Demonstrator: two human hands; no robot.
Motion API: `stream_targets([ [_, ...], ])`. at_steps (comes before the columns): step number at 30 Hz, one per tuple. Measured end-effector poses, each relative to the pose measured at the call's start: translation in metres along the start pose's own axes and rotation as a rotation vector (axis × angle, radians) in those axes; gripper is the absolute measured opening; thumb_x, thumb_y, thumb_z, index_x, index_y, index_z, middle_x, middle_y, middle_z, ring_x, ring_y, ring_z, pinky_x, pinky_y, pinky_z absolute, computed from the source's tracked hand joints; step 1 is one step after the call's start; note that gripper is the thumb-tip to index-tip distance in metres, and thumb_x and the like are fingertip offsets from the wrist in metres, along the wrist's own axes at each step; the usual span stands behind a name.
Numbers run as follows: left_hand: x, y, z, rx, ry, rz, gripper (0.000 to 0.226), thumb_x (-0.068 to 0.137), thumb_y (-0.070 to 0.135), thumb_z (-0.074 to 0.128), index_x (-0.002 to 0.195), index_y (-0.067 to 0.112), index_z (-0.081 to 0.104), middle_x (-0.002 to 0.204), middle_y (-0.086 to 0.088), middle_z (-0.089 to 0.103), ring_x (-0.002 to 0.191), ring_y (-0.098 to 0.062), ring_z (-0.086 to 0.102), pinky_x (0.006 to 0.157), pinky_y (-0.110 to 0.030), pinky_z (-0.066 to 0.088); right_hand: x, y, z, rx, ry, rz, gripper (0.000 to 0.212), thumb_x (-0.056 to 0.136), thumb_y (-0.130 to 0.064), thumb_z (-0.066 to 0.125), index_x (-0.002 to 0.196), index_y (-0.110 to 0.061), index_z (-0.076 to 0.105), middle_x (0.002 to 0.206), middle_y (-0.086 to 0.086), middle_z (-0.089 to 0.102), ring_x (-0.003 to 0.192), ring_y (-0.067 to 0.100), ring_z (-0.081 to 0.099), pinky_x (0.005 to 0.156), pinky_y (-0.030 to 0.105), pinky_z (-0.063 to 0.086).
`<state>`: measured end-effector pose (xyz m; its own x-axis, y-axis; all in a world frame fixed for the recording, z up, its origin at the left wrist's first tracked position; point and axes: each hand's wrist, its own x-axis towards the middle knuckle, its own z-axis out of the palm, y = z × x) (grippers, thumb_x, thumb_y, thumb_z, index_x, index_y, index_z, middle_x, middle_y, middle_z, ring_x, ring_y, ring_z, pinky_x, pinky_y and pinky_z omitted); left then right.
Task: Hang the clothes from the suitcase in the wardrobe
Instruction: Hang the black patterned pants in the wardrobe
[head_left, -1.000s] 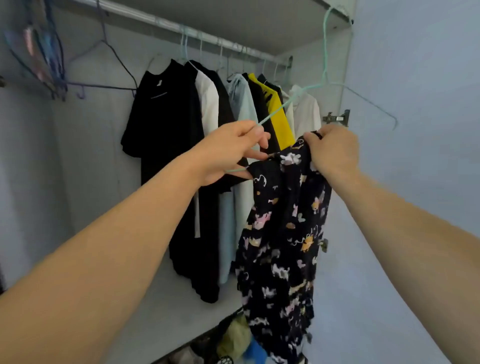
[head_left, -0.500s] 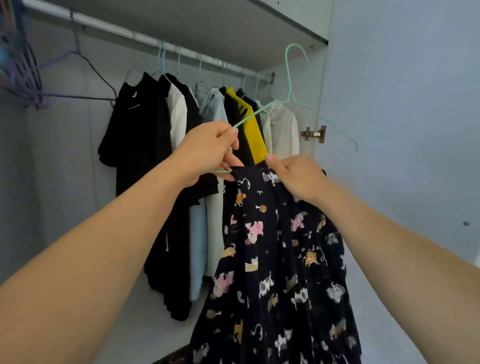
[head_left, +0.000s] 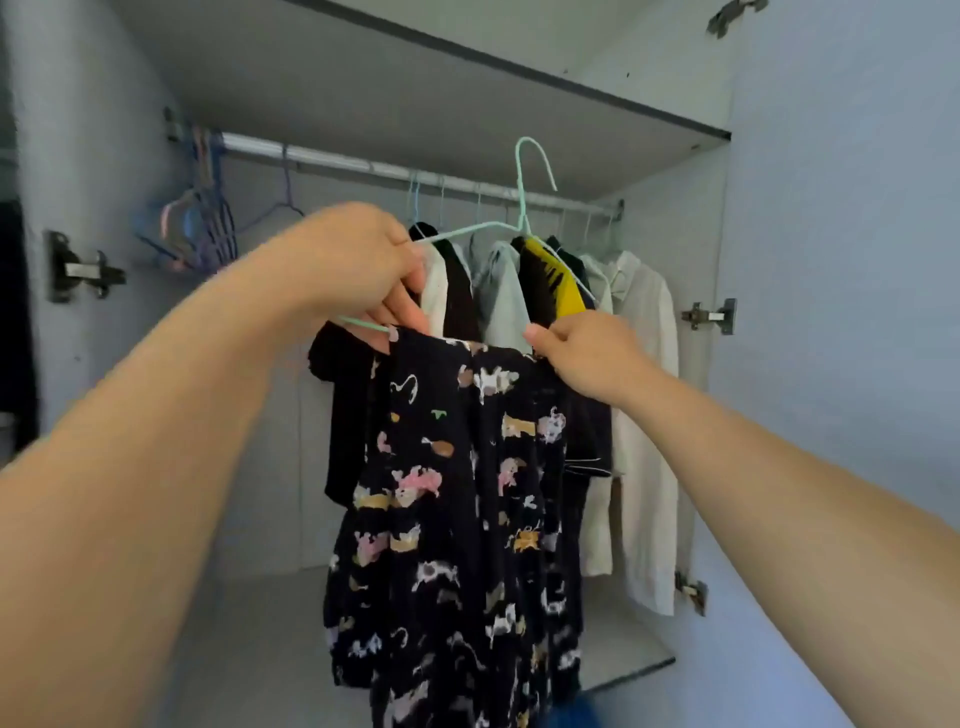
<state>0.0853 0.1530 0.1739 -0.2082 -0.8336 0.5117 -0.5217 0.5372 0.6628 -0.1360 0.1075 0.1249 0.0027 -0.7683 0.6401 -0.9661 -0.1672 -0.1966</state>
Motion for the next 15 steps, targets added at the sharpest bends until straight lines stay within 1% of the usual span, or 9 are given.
stream_targets([
  [2, -0.008, 0.012, -0.025, 0.081, 0.032, -0.019, 0.033, 0.104, 0.023, 0.038, 0.081, 0.006, 0.054, 0.053, -0.007, 0.067, 0.035, -0.013, 0.058, 0.035, -0.020, 0.046, 0.001, -0.017, -0.003, 0.034, -0.030, -0.027, 0.054, 0.100, -0.047, 0.039, 0.060, -0.010, 0.045, 0.065, 0.007, 0.051, 0.077, 0.029, 0.054, 0.071, 0.036, 0.041],
  [3, -0.012, 0.019, -0.035, 0.116, 0.049, -0.037, 0.033, 0.105, 0.024, 0.038, 0.081, 0.006, 0.053, 0.055, -0.010, 0.068, 0.037, -0.015, 0.059, 0.034, -0.020, 0.046, 0.002, -0.025, -0.004, 0.052, -0.038, -0.044, 0.053, 0.100, -0.046, 0.039, 0.064, -0.009, 0.049, 0.070, 0.009, 0.056, 0.081, 0.029, 0.056, 0.074, 0.035, 0.042],
  [4, -0.015, 0.024, -0.044, 0.144, 0.068, -0.059, 0.033, 0.105, 0.024, 0.037, 0.081, 0.006, 0.052, 0.060, -0.013, 0.068, 0.041, -0.018, 0.059, 0.034, -0.019, 0.046, 0.004, -0.033, -0.006, 0.058, -0.044, -0.063, 0.052, 0.100, -0.045, 0.039, 0.072, -0.006, 0.057, 0.078, 0.011, 0.061, 0.086, 0.029, 0.058, 0.076, 0.035, 0.043],
  [5, -0.017, 0.029, -0.052, 0.171, 0.087, -0.083, 0.033, 0.105, 0.023, 0.036, 0.080, 0.007, 0.051, 0.066, -0.016, 0.067, 0.047, -0.021, 0.059, 0.032, -0.018, 0.045, 0.006, -0.042, -0.007, 0.059, -0.054, -0.081, 0.052, 0.101, -0.044, 0.038, 0.085, -0.001, 0.064, 0.089, 0.013, 0.065, 0.093, 0.030, 0.059, 0.080, 0.035, 0.044],
  [6, -0.018, 0.032, -0.060, 0.194, 0.107, -0.105, 0.033, 0.105, 0.022, 0.035, 0.080, 0.007, 0.049, 0.070, -0.016, 0.065, 0.053, -0.023, 0.058, 0.031, -0.017, 0.044, 0.008, -0.051, -0.007, 0.063, -0.068, -0.099, 0.054, 0.101, -0.043, 0.037, 0.098, 0.002, 0.066, 0.100, 0.016, 0.066, 0.099, 0.031, 0.059, 0.084, 0.035, 0.045],
  [8, -0.018, 0.036, -0.071, 0.219, 0.145, -0.140, 0.032, 0.106, 0.019, 0.033, 0.080, 0.005, 0.048, 0.072, -0.016, 0.062, 0.059, -0.024, 0.056, 0.030, -0.017, 0.042, 0.012, -0.067, -0.008, 0.091, -0.104, -0.131, 0.056, 0.102, -0.043, 0.035, 0.110, 0.004, 0.065, 0.110, 0.018, 0.066, 0.105, 0.032, 0.058, 0.090, 0.038, 0.045],
  [12, -0.014, 0.032, -0.080, 0.270, 0.175, -0.210, 0.031, 0.105, 0.012, 0.032, 0.082, 0.002, 0.050, 0.076, -0.019, 0.064, 0.063, -0.026, 0.059, 0.032, -0.020, 0.046, 0.016, -0.094, -0.011, 0.210, -0.143, -0.166, 0.057, 0.102, -0.042, 0.035, 0.119, 0.006, 0.061, 0.121, 0.019, 0.061, 0.114, 0.032, 0.055, 0.098, 0.040, 0.042],
  [14, -0.010, 0.027, -0.074, 0.258, 0.135, -0.256, 0.030, 0.105, 0.012, 0.031, 0.082, 0.004, 0.049, 0.080, -0.018, 0.065, 0.066, -0.025, 0.060, 0.036, -0.022, 0.050, 0.019, -0.101, -0.011, 0.296, -0.164, -0.162, 0.057, 0.102, -0.042, 0.036, 0.118, 0.007, 0.060, 0.123, 0.019, 0.060, 0.115, 0.032, 0.054, 0.100, 0.041, 0.042],
  [15, -0.007, 0.024, -0.072, 0.250, 0.110, -0.280, 0.030, 0.105, 0.013, 0.030, 0.082, 0.005, 0.048, 0.081, -0.016, 0.065, 0.068, -0.024, 0.060, 0.041, -0.025, 0.051, 0.022, -0.106, -0.010, 0.344, -0.169, -0.156, 0.056, 0.102, -0.042, 0.036, 0.116, 0.007, 0.060, 0.121, 0.020, 0.061, 0.114, 0.032, 0.055, 0.101, 0.043, 0.043],
])
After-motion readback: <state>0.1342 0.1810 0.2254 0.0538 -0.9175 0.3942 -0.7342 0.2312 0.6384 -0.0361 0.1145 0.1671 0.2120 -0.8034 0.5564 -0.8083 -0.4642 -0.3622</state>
